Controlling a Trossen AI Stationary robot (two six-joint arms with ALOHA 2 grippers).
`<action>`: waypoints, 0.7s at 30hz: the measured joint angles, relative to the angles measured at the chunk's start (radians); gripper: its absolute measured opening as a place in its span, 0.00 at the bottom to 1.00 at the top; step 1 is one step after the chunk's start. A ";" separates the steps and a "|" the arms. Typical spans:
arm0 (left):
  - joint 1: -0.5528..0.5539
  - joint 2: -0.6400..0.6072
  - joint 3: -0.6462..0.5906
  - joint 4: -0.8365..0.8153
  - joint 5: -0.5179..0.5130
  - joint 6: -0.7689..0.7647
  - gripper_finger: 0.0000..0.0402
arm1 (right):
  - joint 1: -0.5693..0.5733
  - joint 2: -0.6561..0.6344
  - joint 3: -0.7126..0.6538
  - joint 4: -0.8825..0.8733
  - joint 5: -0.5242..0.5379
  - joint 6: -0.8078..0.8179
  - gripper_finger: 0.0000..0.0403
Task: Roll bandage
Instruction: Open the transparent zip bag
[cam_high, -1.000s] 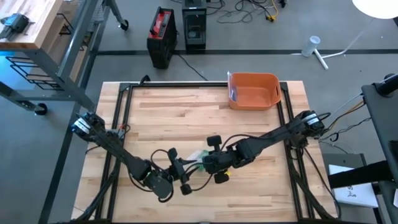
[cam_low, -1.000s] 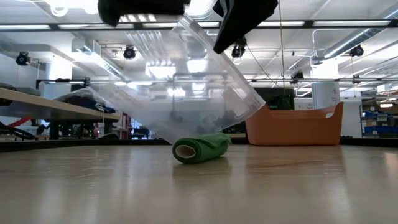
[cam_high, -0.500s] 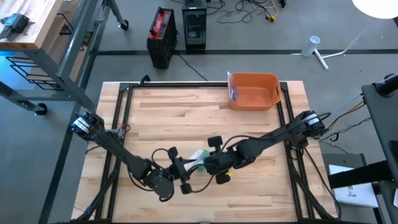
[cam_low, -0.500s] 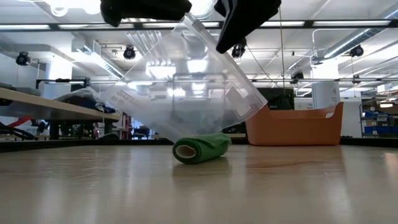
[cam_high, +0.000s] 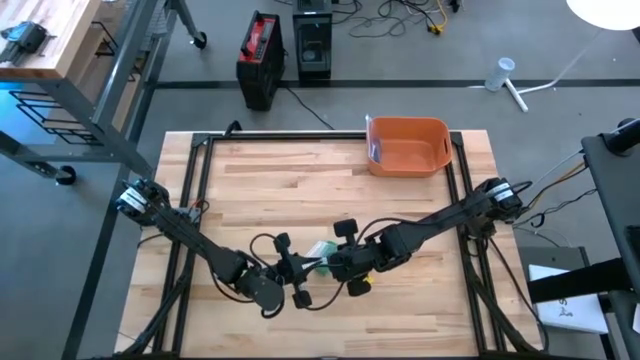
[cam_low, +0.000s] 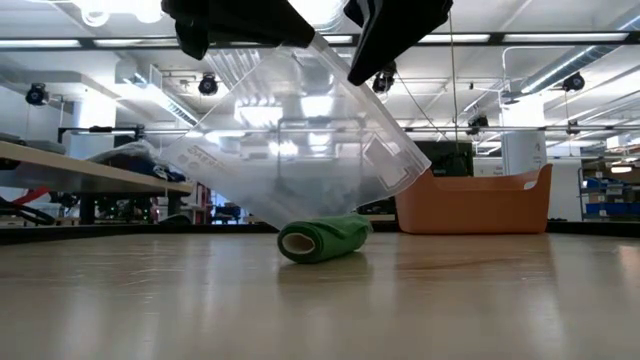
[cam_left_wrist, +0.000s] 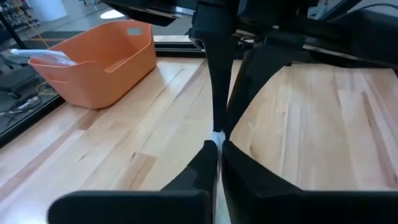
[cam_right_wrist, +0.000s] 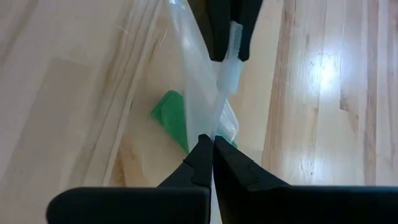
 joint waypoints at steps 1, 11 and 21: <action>0.000 0.000 0.000 0.007 0.001 0.000 0.02 | 0.000 0.000 0.000 0.001 -0.001 -0.002 0.00; -0.007 0.000 0.000 0.043 0.025 -0.018 0.00 | 0.040 -0.019 0.051 0.013 0.001 -0.033 0.14; -0.034 0.000 0.002 0.109 0.068 0.032 0.00 | 0.065 -0.023 0.060 0.059 0.013 0.020 0.26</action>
